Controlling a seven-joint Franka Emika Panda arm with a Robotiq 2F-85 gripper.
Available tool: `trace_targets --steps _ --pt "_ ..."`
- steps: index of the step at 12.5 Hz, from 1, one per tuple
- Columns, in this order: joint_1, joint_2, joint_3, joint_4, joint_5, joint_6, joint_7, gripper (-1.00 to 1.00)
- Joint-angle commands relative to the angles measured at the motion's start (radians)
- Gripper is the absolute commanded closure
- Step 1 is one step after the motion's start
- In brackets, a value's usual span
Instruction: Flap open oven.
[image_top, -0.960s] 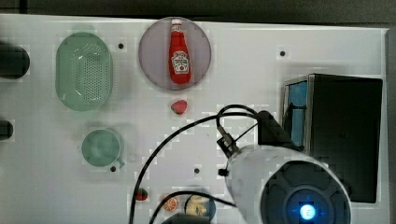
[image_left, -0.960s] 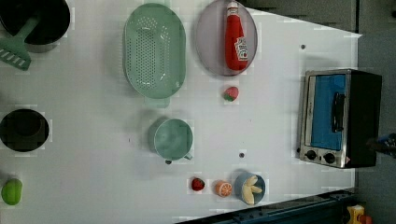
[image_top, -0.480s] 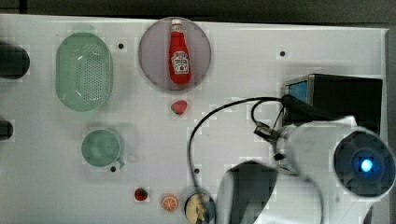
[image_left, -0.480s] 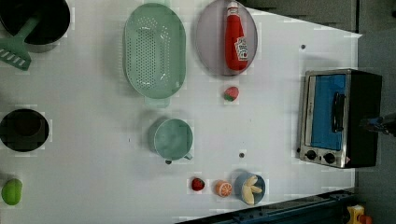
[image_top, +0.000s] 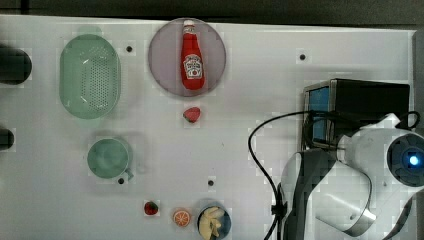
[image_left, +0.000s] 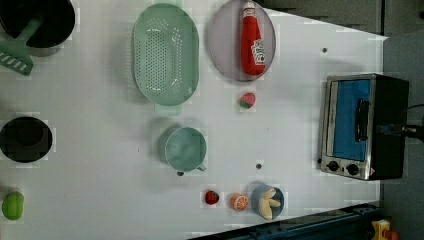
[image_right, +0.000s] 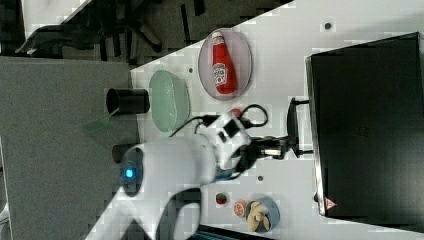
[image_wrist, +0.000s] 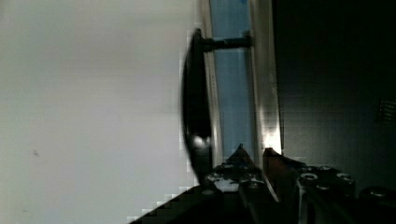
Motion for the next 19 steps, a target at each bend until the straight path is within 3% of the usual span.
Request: trace_targets --steps 1,11,19 --pt "-0.007 0.027 0.019 0.014 0.005 0.038 -0.13 0.65" --pt "0.004 0.132 0.048 0.008 -0.004 0.092 -0.076 0.65" --pt "0.105 0.135 0.119 -0.046 -0.309 0.091 0.289 0.65"
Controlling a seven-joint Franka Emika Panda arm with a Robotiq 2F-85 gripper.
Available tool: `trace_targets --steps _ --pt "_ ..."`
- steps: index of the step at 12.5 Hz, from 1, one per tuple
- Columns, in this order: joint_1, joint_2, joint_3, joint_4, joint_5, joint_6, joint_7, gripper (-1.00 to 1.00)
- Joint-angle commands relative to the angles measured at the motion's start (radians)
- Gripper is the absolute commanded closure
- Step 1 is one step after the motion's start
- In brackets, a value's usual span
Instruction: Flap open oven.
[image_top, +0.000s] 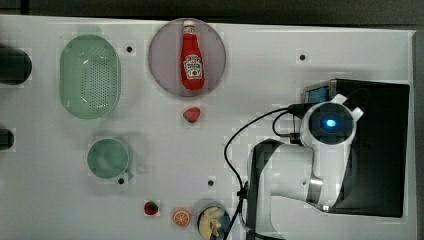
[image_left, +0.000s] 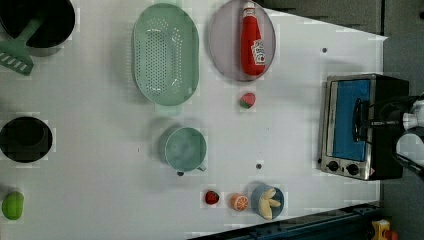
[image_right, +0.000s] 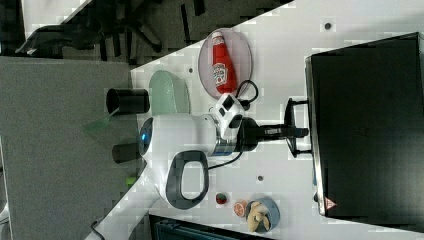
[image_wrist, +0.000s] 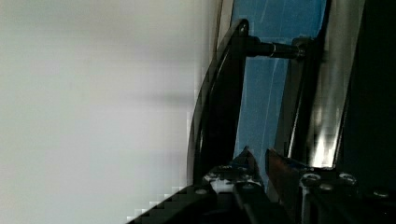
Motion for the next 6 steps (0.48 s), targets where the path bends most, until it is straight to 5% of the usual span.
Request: trace_targets --steps 1,6 --pt "0.073 -0.005 0.064 -0.047 -0.111 -0.002 0.24 0.65" --pt "0.119 0.099 0.152 -0.051 -0.338 -0.006 0.586 0.65"
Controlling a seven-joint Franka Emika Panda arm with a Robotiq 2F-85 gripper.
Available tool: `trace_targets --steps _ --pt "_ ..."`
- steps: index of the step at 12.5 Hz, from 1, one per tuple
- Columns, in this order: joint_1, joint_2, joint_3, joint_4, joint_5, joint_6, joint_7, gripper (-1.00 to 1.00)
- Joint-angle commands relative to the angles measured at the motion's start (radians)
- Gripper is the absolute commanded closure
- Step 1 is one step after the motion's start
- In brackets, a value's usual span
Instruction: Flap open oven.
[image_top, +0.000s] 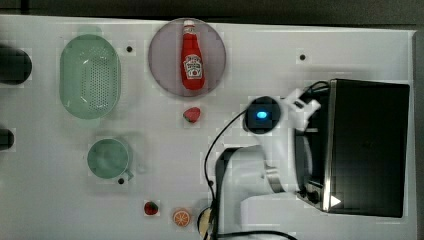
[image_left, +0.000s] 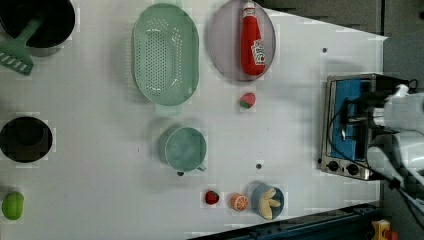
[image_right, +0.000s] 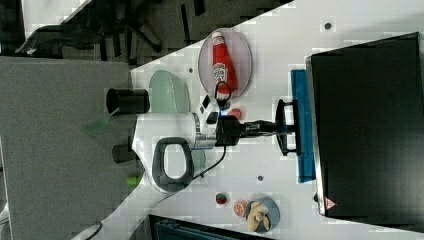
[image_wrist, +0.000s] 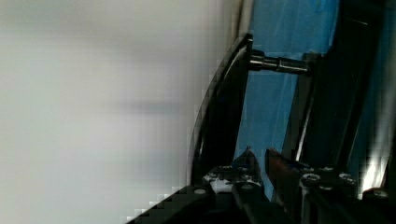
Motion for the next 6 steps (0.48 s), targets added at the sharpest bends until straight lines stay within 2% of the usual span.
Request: trace_targets --steps 1,3,6 --pt "0.077 0.093 0.061 -0.015 -0.074 0.005 0.3 0.65" --pt "0.101 0.15 0.078 -0.004 -0.116 0.006 0.401 0.65" --pt "0.123 0.226 0.079 0.027 -0.14 0.011 0.452 0.65"
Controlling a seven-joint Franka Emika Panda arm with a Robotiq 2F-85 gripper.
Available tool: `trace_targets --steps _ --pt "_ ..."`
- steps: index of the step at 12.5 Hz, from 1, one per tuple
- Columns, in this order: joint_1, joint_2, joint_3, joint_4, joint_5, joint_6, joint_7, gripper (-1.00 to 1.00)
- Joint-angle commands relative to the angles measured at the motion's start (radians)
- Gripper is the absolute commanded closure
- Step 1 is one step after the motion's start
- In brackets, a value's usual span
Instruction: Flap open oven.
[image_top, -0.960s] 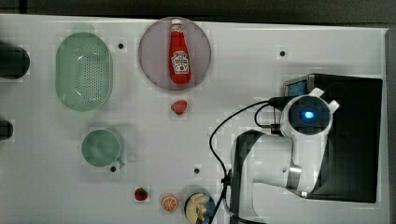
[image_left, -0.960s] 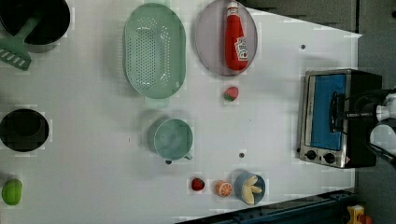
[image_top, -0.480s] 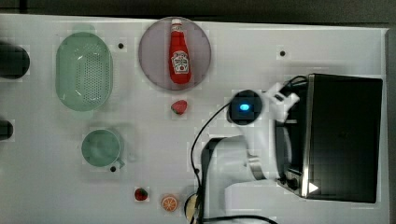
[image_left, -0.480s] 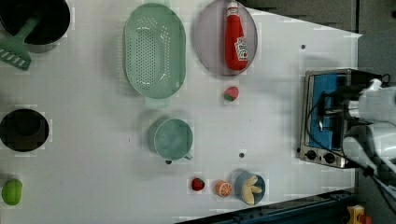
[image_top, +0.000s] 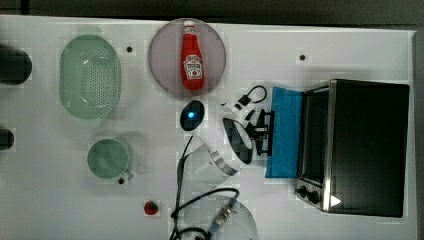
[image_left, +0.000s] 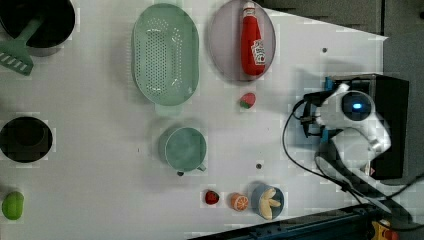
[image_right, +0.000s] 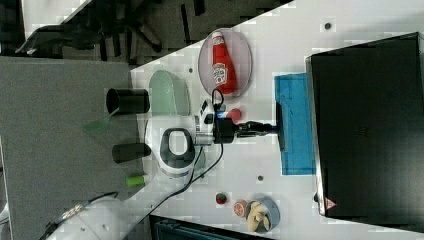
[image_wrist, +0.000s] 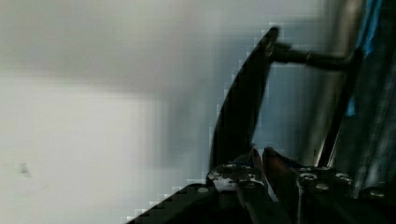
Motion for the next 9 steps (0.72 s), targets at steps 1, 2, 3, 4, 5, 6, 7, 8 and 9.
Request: trace_targets --steps 1,2,3,4,5,6,7,8,9 --pt "0.008 0.04 -0.006 0.034 -0.019 0.003 0.13 0.65" --pt "0.009 0.06 -0.006 0.045 -0.019 0.003 0.13 0.65" --pt "0.01 0.078 -0.006 0.055 -0.019 0.005 0.131 0.65" --pt "0.01 0.096 -0.004 0.062 -0.019 0.024 0.131 0.65" --pt "0.01 0.113 -0.004 0.065 -0.016 0.058 0.141 0.65" --pt "0.011 0.126 -0.004 0.067 -0.017 0.081 0.159 0.65" --pt "0.013 0.119 -0.003 0.073 -0.016 0.077 0.166 0.65" --pt "0.015 0.098 0.007 0.086 -0.004 0.096 0.166 0.65" --pt "0.016 0.062 0.019 0.104 0.044 0.101 0.17 0.65"
